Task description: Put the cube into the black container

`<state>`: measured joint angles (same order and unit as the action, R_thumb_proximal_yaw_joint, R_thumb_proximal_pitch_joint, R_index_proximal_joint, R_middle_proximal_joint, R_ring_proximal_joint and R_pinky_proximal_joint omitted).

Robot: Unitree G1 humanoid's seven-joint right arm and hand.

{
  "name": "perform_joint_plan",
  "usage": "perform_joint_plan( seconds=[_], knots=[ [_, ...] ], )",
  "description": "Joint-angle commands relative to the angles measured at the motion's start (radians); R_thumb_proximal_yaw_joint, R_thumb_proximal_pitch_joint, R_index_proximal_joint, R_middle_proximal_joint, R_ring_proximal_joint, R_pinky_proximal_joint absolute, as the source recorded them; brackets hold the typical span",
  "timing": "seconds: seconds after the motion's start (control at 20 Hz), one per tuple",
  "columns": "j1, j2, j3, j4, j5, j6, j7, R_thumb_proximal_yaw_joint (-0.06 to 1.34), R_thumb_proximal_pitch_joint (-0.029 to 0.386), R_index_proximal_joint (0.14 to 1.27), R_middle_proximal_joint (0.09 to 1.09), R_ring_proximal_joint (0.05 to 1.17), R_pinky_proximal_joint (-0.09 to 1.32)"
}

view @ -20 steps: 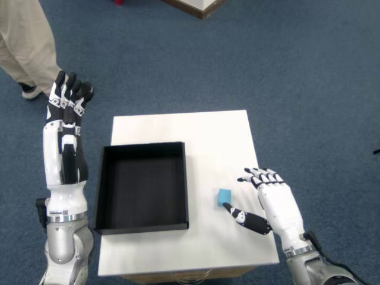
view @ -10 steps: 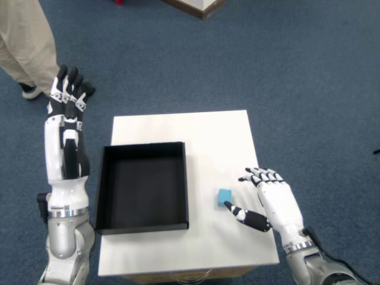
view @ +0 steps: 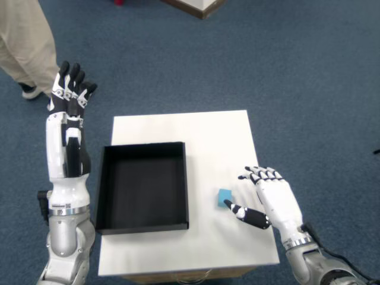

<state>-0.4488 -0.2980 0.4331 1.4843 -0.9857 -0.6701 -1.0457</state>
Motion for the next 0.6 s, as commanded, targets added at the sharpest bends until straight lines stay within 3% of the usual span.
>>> perform_joint_plan(
  seconds=[0.05, 0.6],
  knots=[
    [-0.031, -0.014, -0.011, -0.027, 0.027, 0.007, -0.015, 0.45, -0.006, 0.53, 0.27, 0.28, 0.24],
    [-0.025, -0.012, -0.012, -0.030, 0.022, 0.037, 0.000, 0.48, -0.005, 0.53, 0.27, 0.28, 0.23]
  ],
)
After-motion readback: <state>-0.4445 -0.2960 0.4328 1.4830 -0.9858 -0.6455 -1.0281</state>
